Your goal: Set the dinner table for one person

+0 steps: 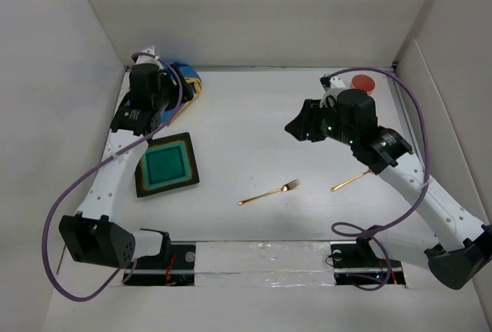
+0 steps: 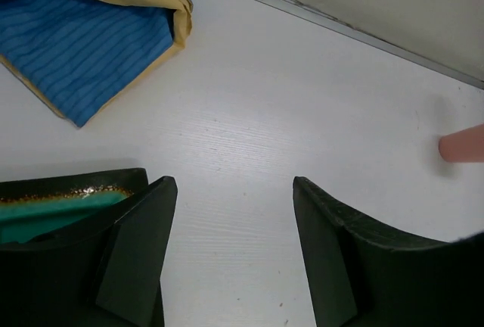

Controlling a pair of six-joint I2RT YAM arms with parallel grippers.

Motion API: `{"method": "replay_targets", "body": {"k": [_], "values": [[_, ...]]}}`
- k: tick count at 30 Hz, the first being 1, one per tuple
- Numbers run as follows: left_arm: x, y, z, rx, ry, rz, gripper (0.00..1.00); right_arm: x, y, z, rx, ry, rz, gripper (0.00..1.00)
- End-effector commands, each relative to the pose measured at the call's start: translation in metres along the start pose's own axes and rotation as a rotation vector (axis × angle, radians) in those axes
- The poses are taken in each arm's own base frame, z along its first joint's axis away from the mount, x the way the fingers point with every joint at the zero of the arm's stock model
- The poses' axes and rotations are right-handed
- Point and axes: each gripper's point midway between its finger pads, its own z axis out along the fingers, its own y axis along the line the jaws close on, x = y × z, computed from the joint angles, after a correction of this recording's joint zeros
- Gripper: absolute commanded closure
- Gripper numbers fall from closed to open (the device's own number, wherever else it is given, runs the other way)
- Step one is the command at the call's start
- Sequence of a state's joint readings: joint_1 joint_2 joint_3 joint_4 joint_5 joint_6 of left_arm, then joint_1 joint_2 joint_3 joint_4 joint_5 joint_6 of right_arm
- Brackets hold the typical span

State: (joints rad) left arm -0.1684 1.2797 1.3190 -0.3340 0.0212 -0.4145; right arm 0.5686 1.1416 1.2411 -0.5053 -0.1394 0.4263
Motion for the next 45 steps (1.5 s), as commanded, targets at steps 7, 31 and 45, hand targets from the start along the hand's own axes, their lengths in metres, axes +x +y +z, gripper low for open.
{"method": "replay_targets", "body": {"k": [7, 31, 45], "values": [[-0.023, 0.034, 0.0, -0.238, -0.072, -0.055, 0.96, 0.019, 0.013, -0.005, -0.131, 0.03, 0.007, 1.0], [0.074, 0.198, 0.152, -0.517, 0.248, -0.397, 0.63, 0.012, 0.007, -0.009, -0.073, 0.027, 0.011, 1.0], [0.109, 0.207, 0.193, -0.521, 0.305, -0.425, 0.65, 0.013, 0.007, 0.007, -0.058, 0.07, 0.008, 1.0]]}}
